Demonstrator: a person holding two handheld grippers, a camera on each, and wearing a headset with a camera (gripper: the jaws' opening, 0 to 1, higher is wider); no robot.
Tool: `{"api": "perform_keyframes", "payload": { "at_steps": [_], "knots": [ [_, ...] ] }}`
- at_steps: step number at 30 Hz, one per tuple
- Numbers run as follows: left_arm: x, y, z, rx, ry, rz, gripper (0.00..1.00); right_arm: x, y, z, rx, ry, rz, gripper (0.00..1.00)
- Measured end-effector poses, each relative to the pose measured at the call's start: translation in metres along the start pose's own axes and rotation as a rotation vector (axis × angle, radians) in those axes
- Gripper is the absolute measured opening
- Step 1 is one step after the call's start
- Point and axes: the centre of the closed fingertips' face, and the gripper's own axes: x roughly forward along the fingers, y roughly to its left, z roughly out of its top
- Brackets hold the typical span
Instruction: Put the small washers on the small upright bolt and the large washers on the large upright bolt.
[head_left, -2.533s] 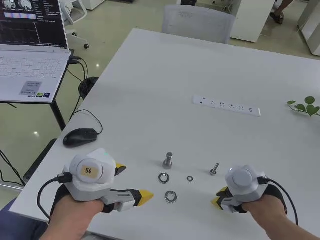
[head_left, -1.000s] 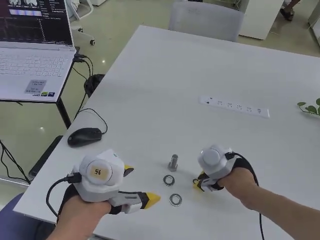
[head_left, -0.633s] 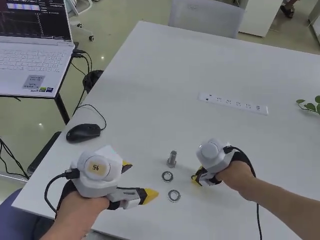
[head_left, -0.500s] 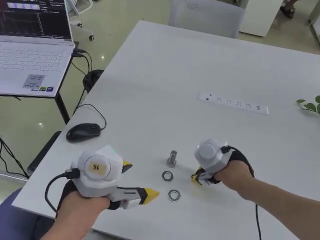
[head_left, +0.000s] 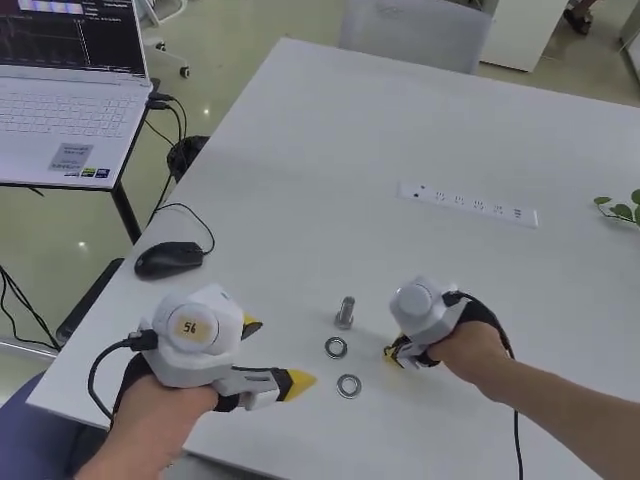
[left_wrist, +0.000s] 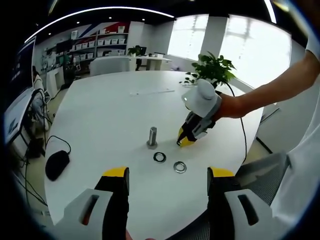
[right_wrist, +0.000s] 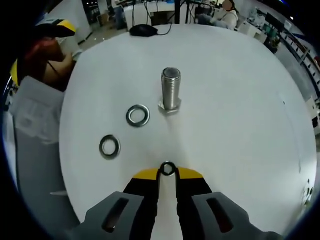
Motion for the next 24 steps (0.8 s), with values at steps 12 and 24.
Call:
{"api": "perform_keyframes", "payload": {
  "at_steps": [12,24],
  "knots": [
    [-0.001,0.002,-0.002,-0.009,-0.001,0.005,0.62,-0.012,0.015,-0.022,0.031,-0.007,0.015,0.13],
    [0.003,-0.002,0.001,0.0,0.0,-0.008,0.62,-0.044,0.002,-0.054,0.1,-0.031,-0.04,0.13]
  ]
}}
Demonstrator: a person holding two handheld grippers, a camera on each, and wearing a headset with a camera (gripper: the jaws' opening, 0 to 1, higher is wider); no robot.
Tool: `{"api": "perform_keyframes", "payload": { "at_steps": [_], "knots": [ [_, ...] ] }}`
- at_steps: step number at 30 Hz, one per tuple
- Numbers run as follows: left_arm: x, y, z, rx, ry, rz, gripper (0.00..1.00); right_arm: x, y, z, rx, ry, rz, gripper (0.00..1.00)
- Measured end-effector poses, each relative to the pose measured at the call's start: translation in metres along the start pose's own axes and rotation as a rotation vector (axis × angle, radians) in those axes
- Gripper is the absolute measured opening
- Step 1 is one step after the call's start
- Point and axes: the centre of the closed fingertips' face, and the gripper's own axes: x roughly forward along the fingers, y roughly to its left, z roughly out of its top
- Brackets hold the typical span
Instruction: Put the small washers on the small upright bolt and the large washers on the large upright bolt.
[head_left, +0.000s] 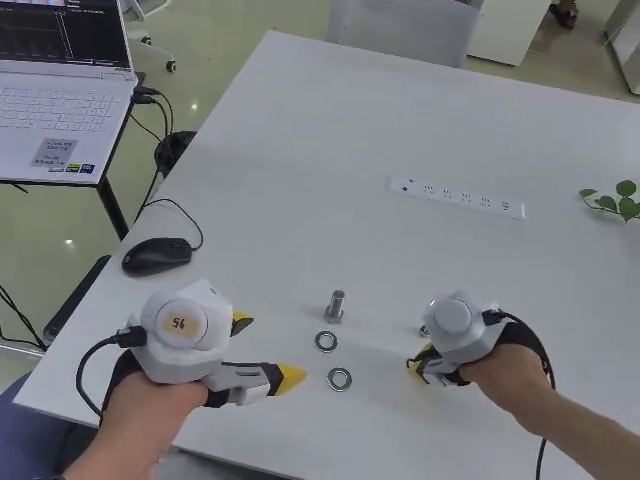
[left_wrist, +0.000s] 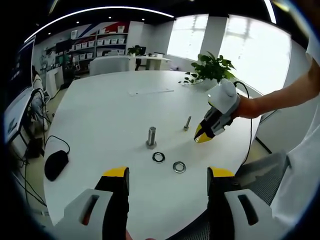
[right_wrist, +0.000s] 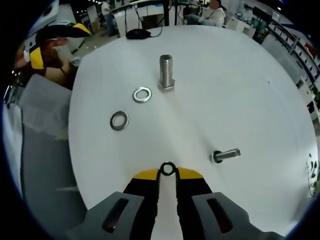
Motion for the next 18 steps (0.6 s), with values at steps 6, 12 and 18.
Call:
{"api": "perform_keyframes", "payload": {
  "at_steps": [6,12,18],
  "knots": [
    [-0.001,-0.001,0.0,0.002,0.002,-0.001,0.62,-0.023,-0.023,-0.009,0.049,-0.02,-0.052,0.13],
    [0.001,-0.004,0.003,0.009,0.001,-0.006,0.62,-0.038,-0.041,-0.006,0.072,-0.044,-0.087,0.13],
    [0.001,-0.006,0.006,0.02,0.002,-0.011,0.62,-0.049,-0.055,0.003,0.072,-0.06,-0.109,0.13]
  ]
}}
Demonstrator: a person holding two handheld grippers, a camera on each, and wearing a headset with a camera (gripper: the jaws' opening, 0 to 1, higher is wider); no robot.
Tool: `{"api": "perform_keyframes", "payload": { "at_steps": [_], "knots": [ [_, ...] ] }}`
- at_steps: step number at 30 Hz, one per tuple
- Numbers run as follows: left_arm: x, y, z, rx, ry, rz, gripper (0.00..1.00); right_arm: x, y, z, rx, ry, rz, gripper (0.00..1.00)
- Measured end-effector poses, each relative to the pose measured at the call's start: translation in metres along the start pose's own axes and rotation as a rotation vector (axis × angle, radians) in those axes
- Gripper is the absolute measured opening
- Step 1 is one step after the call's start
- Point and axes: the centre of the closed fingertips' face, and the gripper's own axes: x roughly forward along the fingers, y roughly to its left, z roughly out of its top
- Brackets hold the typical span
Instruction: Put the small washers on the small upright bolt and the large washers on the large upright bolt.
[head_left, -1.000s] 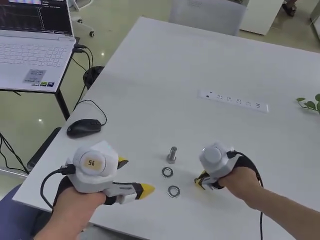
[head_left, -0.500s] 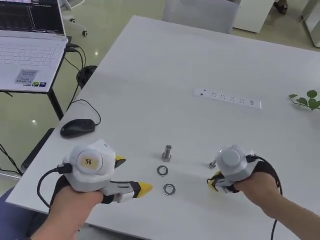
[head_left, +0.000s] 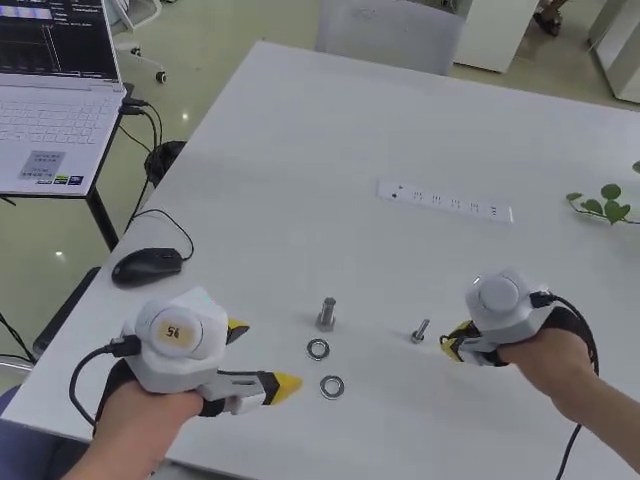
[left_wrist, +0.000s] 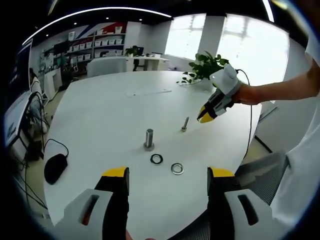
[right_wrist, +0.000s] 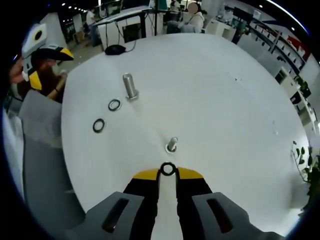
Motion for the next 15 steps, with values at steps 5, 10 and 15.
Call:
{"api": "perform_keyframes", "payload": {
  "at_steps": [5,10,15],
  "knots": [
    [-0.001,0.0,0.0,0.002,0.001,0.0,0.62,-0.003,-0.005,0.008,-0.039,-0.002,-0.001,0.13],
    [-0.001,0.001,0.0,0.004,0.002,0.0,0.62,-0.002,-0.007,0.019,-0.066,-0.002,0.008,0.13],
    [-0.001,0.001,0.001,0.001,-0.002,0.002,0.62,0.003,-0.006,0.031,-0.106,0.004,0.024,0.13]
  ]
}}
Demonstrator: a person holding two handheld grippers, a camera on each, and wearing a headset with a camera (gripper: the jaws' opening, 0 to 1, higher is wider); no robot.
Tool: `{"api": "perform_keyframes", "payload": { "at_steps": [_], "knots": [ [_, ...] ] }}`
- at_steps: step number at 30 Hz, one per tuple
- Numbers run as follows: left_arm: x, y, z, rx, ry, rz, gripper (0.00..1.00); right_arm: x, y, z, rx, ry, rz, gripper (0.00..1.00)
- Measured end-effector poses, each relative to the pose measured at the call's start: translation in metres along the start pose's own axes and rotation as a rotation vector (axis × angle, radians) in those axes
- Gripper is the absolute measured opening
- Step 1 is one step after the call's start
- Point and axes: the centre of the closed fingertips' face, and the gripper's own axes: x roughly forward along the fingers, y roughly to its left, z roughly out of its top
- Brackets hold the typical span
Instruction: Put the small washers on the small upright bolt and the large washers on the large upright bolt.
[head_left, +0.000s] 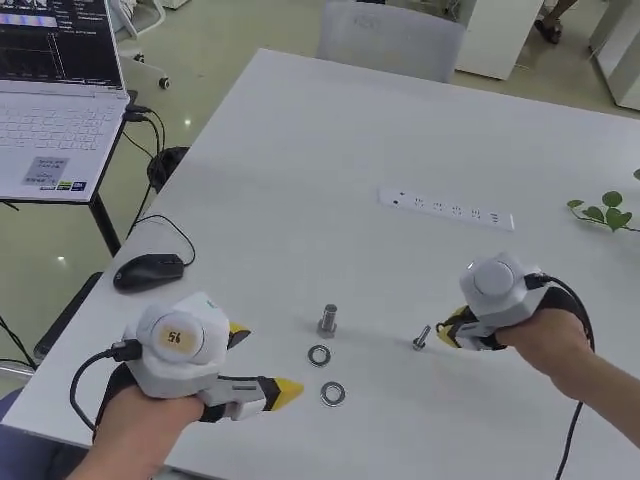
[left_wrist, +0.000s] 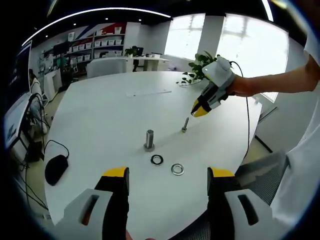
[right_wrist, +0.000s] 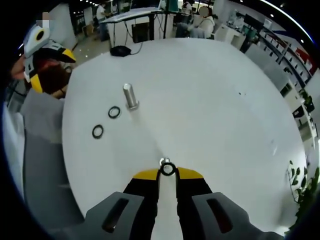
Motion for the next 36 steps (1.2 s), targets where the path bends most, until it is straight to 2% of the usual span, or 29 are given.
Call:
{"api": "perform_keyframes", "payload": {
  "at_steps": [6,14,36],
  "knots": [
    [-0.002,0.001,-0.003,-0.009,0.0,0.005,0.62,0.007,0.001,0.007,-0.022,0.017,0.021,0.13],
    [-0.003,0.005,-0.006,-0.021,0.001,0.012,0.62,0.014,0.004,0.002,-0.029,0.054,0.029,0.13],
    [-0.001,0.008,-0.005,-0.028,0.001,0.015,0.62,0.022,0.001,-0.002,-0.034,0.079,0.042,0.14]
  ]
}}
